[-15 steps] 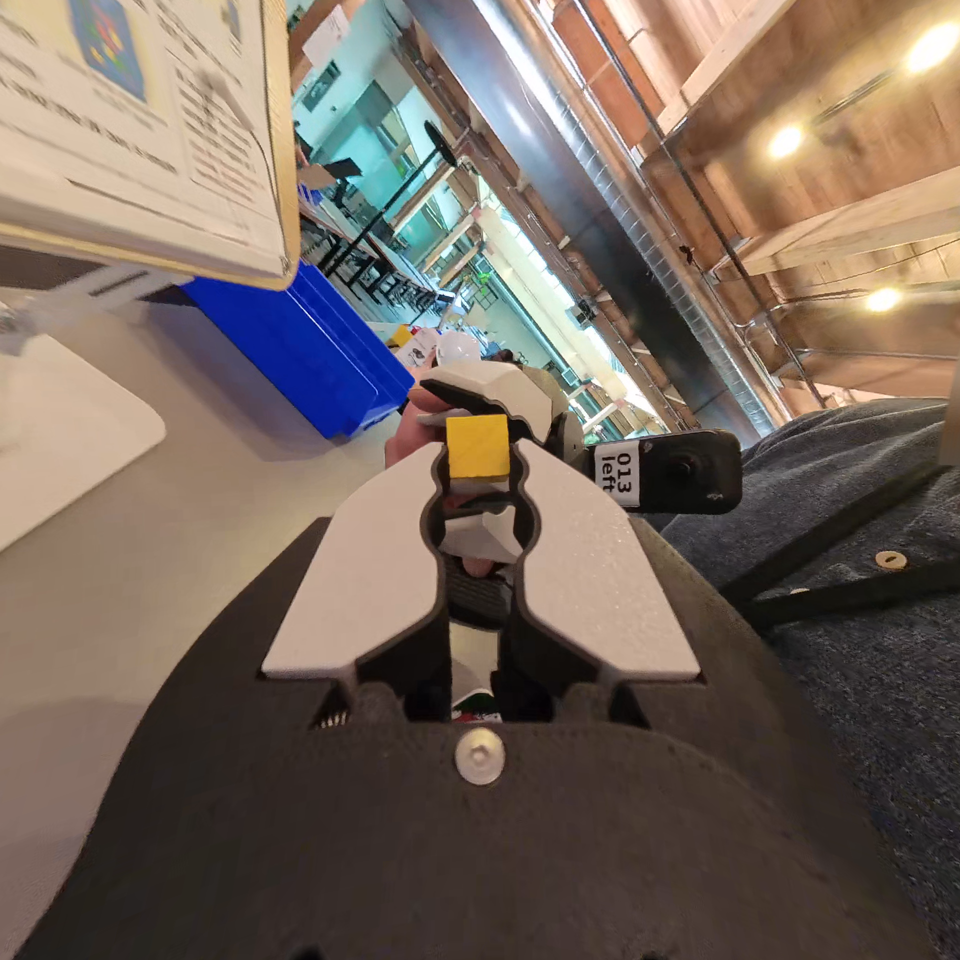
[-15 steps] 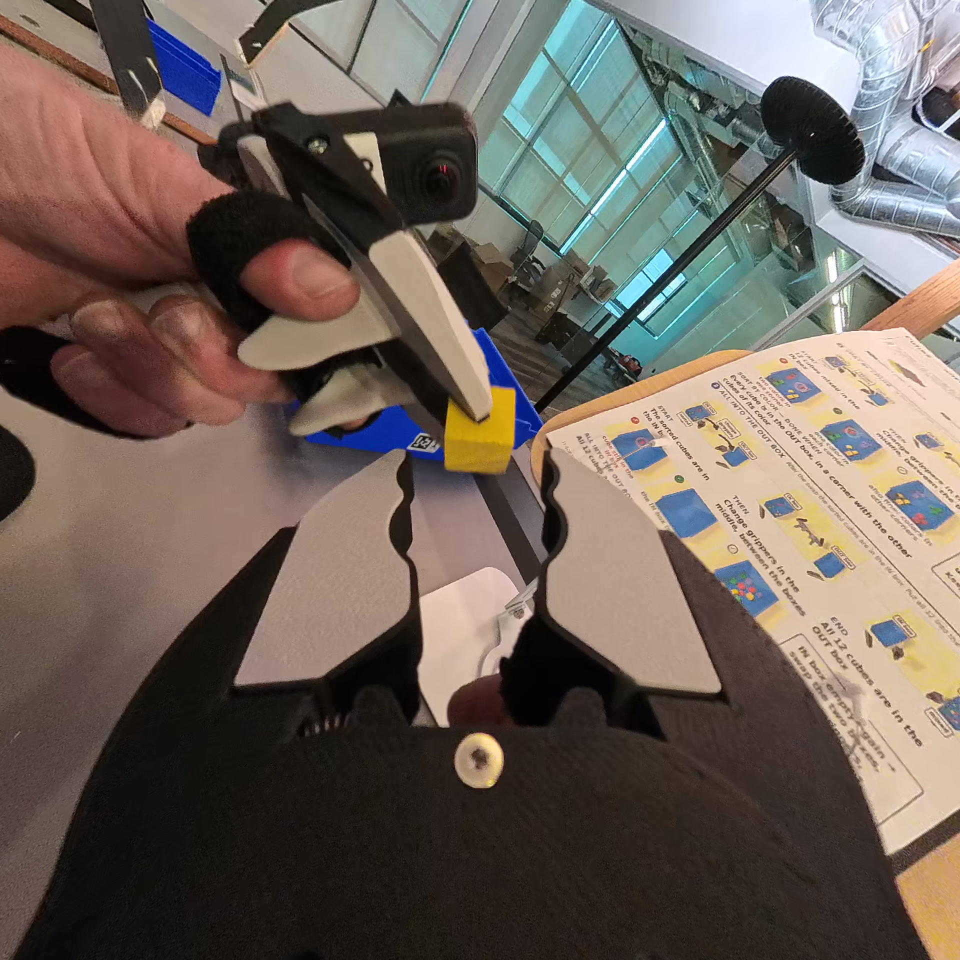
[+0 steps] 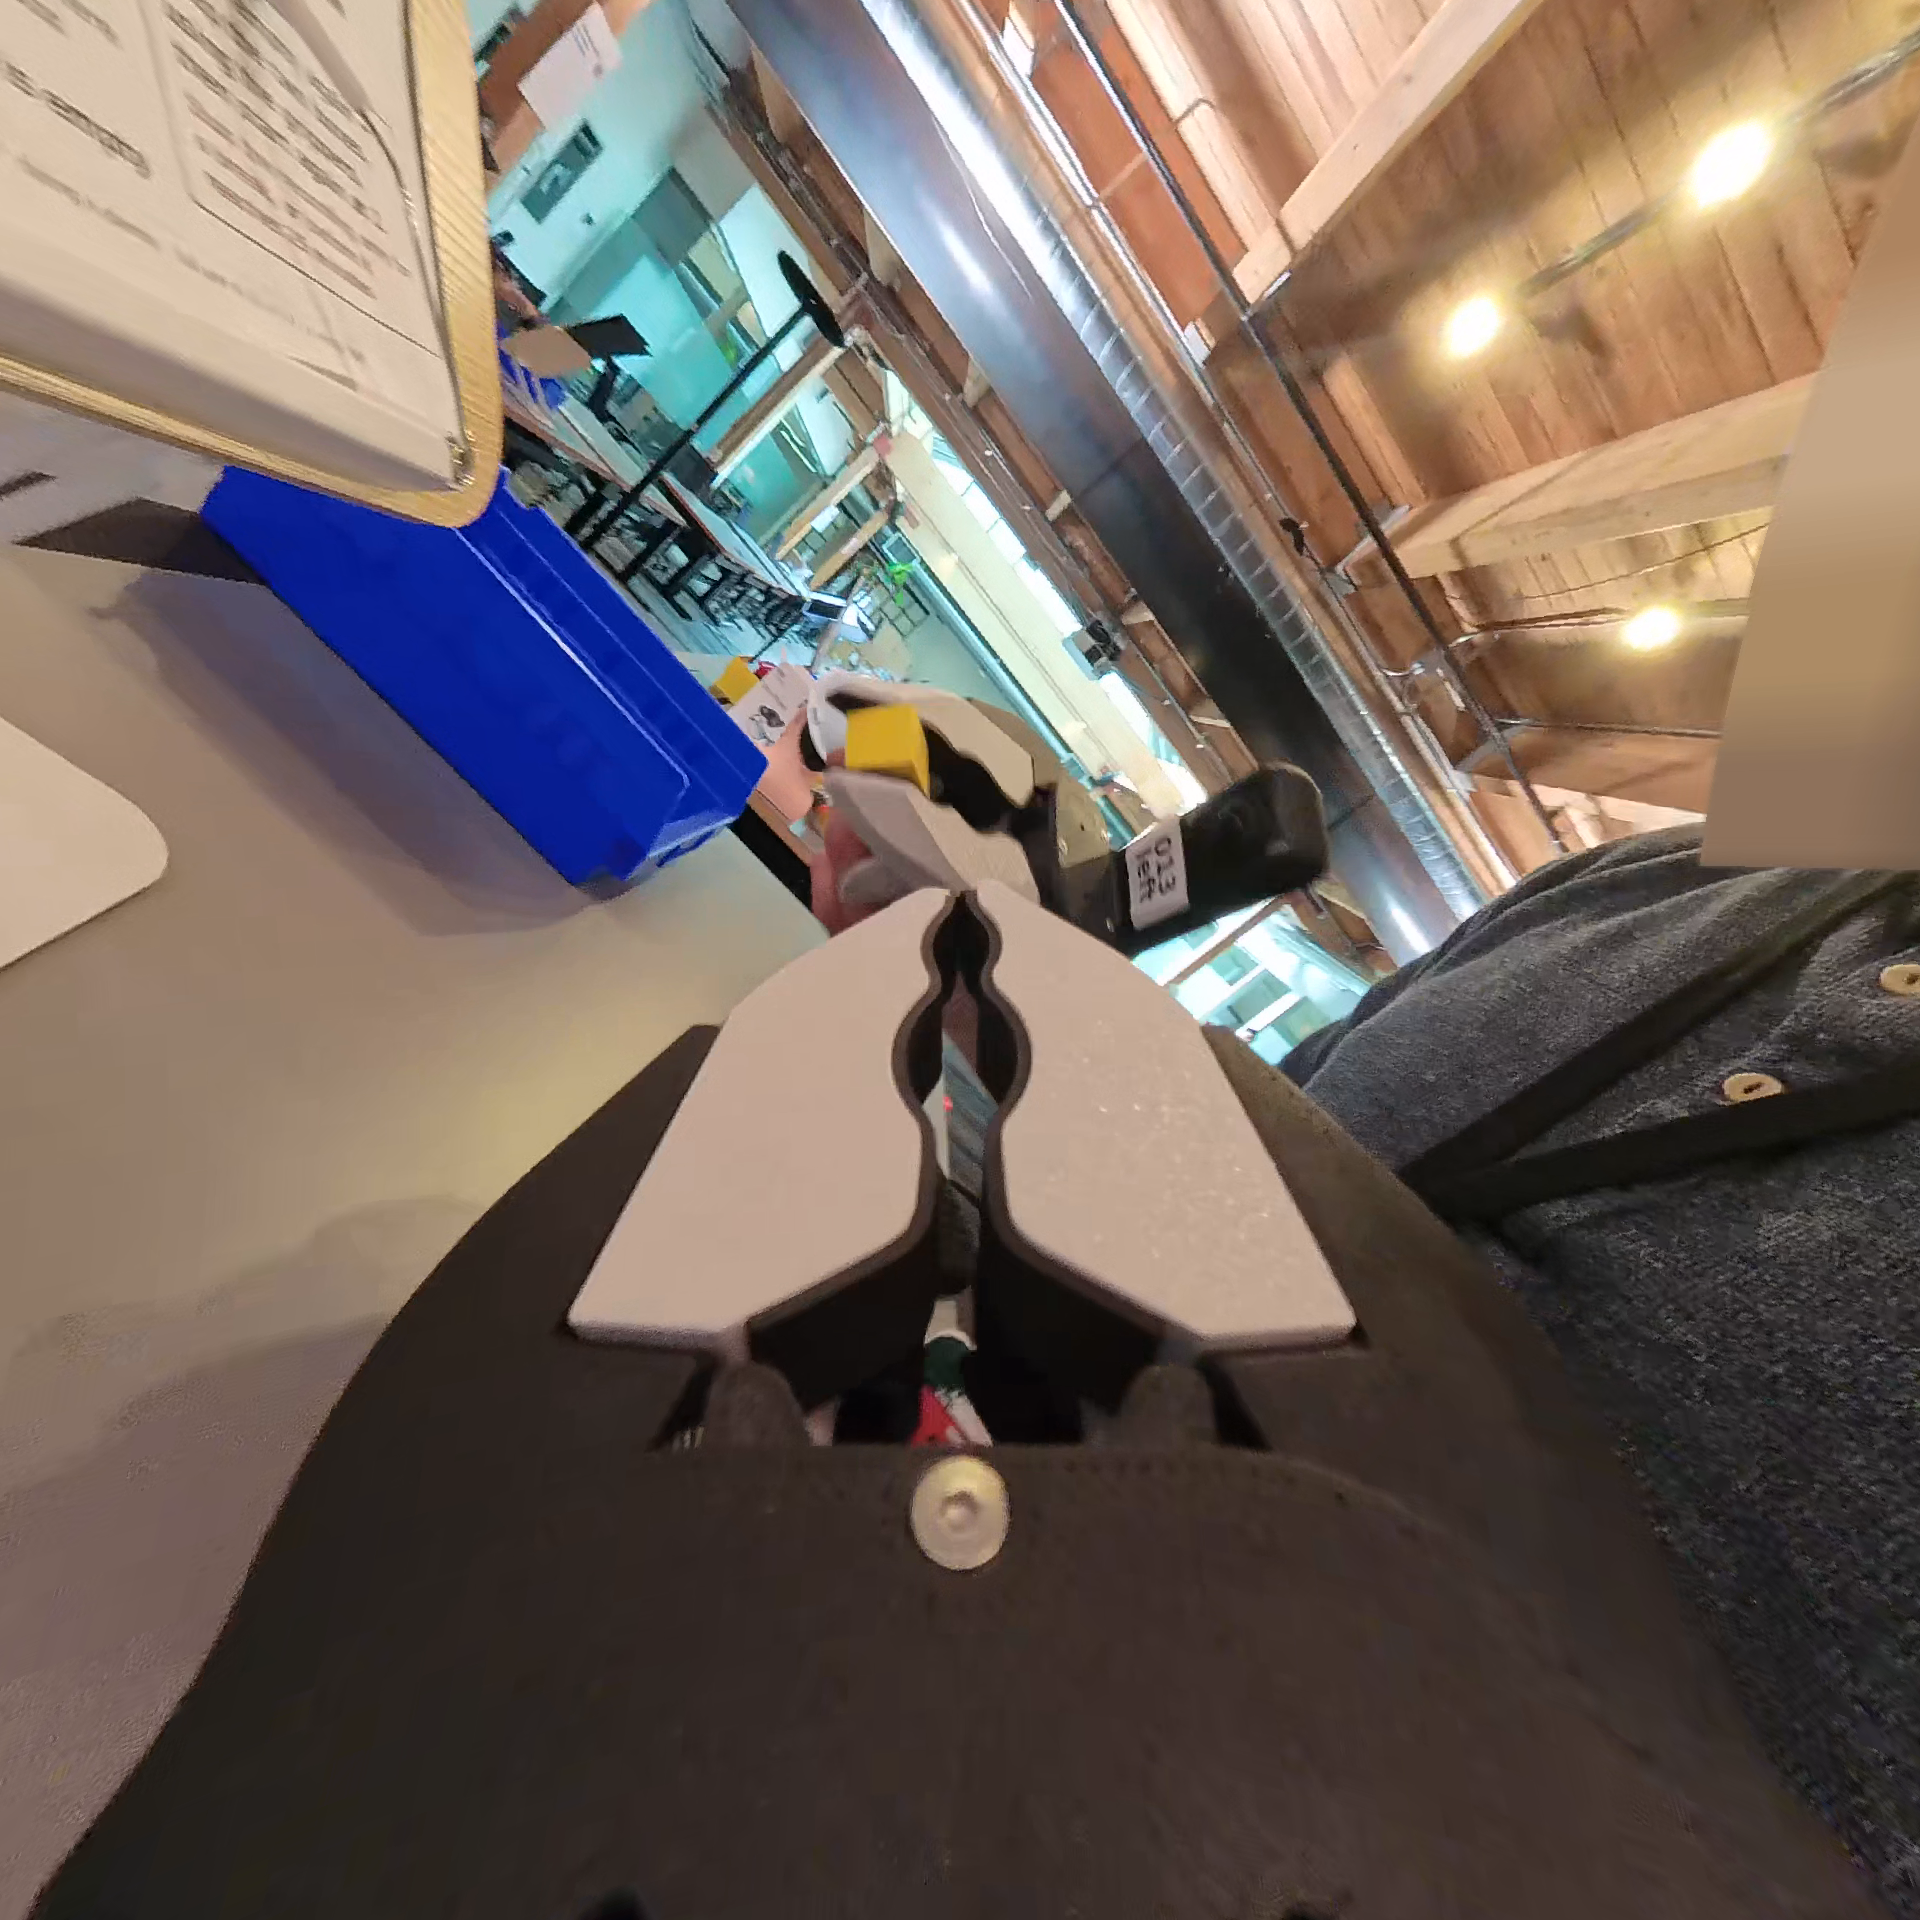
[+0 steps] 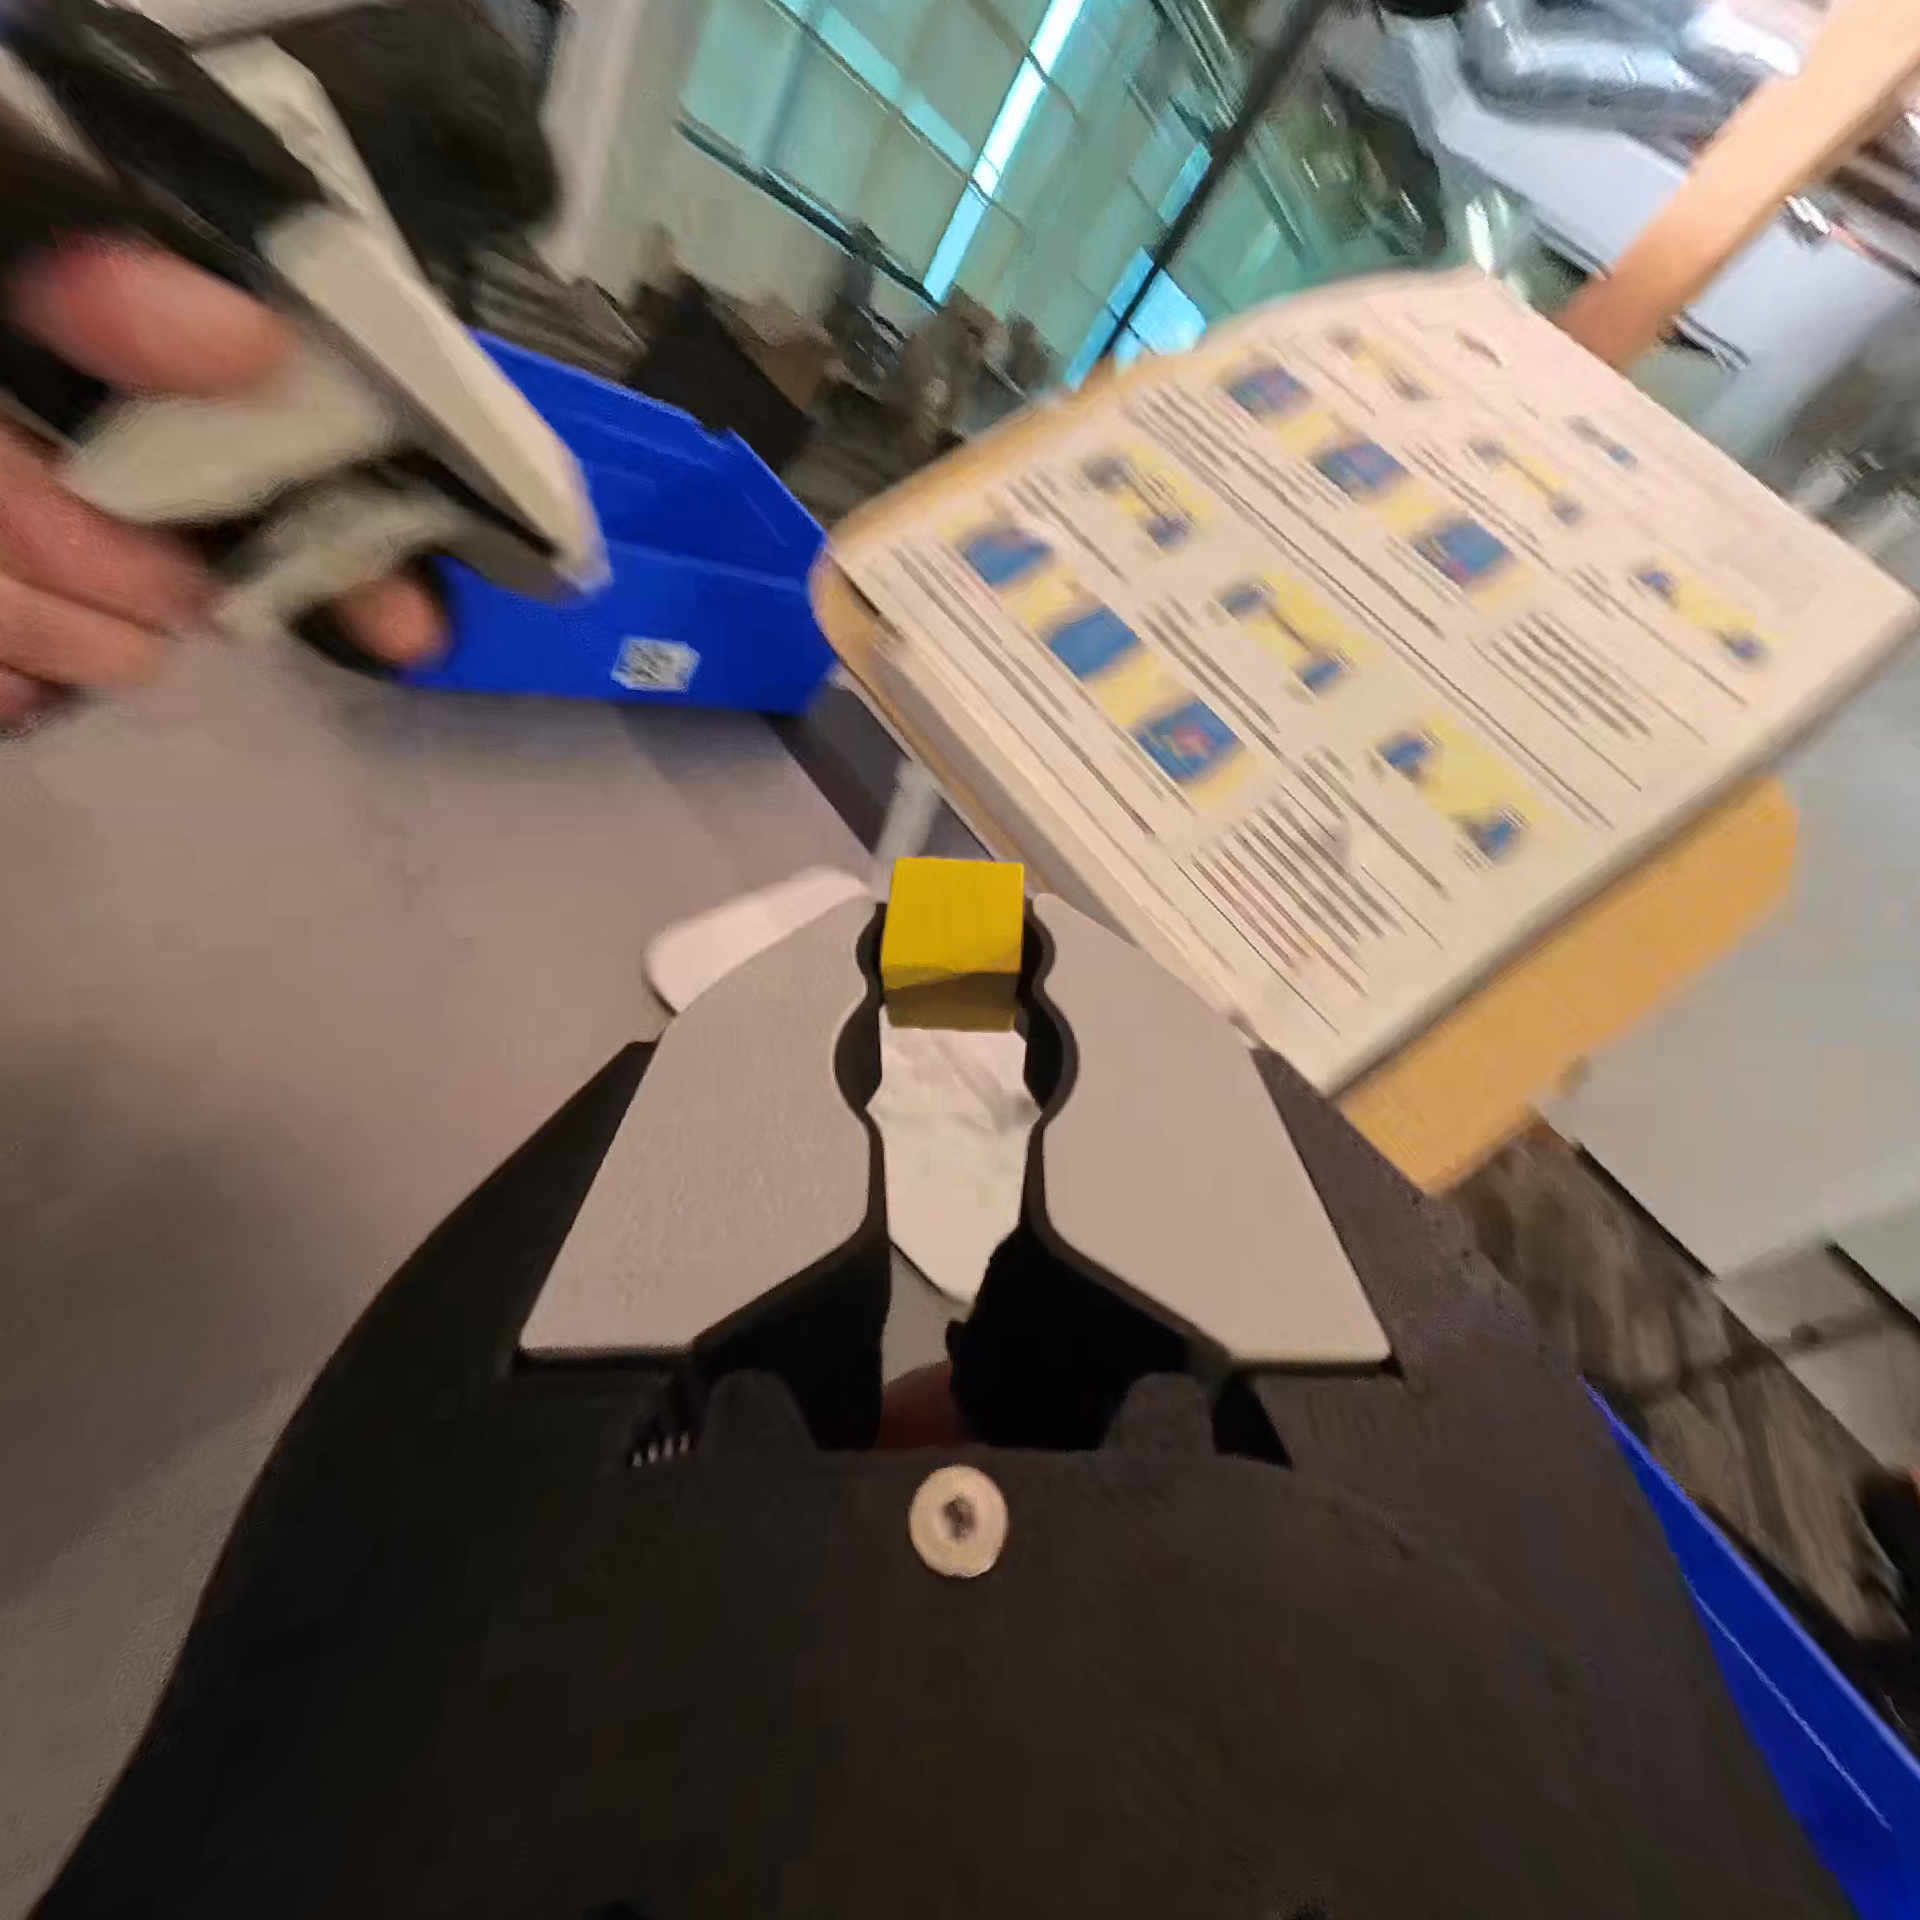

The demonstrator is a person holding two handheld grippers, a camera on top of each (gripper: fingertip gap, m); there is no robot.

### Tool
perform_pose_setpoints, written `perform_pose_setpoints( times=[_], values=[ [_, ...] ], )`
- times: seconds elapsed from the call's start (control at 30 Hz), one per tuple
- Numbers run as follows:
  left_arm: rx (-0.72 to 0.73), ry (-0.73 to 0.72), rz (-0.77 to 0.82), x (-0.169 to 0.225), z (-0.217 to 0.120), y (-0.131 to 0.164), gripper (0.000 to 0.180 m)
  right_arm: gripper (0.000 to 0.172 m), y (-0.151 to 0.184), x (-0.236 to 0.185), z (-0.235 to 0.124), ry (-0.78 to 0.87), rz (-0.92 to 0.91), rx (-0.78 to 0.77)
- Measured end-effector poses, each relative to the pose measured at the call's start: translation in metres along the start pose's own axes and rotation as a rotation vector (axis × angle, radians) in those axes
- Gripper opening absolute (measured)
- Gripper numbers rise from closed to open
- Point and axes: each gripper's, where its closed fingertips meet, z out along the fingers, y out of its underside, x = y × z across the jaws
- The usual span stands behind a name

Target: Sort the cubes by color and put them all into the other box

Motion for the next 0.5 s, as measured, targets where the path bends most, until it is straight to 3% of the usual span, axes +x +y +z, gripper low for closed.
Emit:
perform_pose_setpoints(
  times=[0.27,0.4,0.5],
  values=[
    [-0.040,-0.120,0.038,-0.015,-0.011,0.010,0.000,0.023,0.165,0.176,-0.073,0.401,0.083,-0.423],
    [-0.040,-0.149,0.011,-0.020,-0.012,0.016,0.000,0.024,0.236,0.211,-0.086,0.439,0.213,-0.559],
    [-0.048,-0.176,0.011,-0.023,-0.015,0.020,0.000,0.054,0.290,0.215,-0.092,0.414,0.325,-0.729]
  ],
)
